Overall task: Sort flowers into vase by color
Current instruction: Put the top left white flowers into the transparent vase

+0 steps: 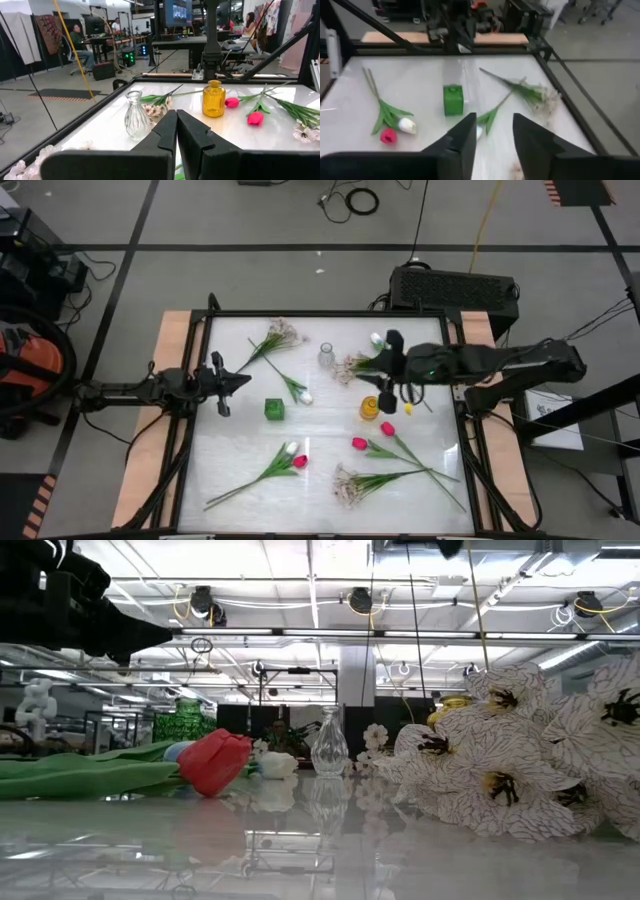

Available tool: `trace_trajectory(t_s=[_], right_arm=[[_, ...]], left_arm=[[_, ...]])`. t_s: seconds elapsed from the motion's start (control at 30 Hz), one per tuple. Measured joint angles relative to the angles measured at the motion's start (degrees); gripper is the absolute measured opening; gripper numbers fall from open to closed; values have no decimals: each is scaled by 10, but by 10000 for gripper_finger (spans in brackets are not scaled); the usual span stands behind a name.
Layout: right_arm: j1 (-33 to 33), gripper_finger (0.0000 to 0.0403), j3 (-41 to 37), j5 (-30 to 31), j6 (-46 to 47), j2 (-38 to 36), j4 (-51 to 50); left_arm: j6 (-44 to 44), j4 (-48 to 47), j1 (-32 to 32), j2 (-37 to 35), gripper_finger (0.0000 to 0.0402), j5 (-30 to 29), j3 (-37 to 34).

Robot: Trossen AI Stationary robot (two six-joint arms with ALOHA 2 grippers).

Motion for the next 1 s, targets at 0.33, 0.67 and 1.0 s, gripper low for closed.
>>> trace_trajectory(t_s=[0.33, 0.67, 1.0], right_arm=[[4, 144, -182, -2, 27, 4, 222], [-15, 151, -197, 59, 50, 3, 194], [-31, 155, -197, 55, 69, 10, 169]], left_arm=[[-102, -1, 0, 42, 18, 3, 0], [-133, 2, 0, 89, 18, -35, 1], [-130, -124, 0, 162, 18, -129, 178]])
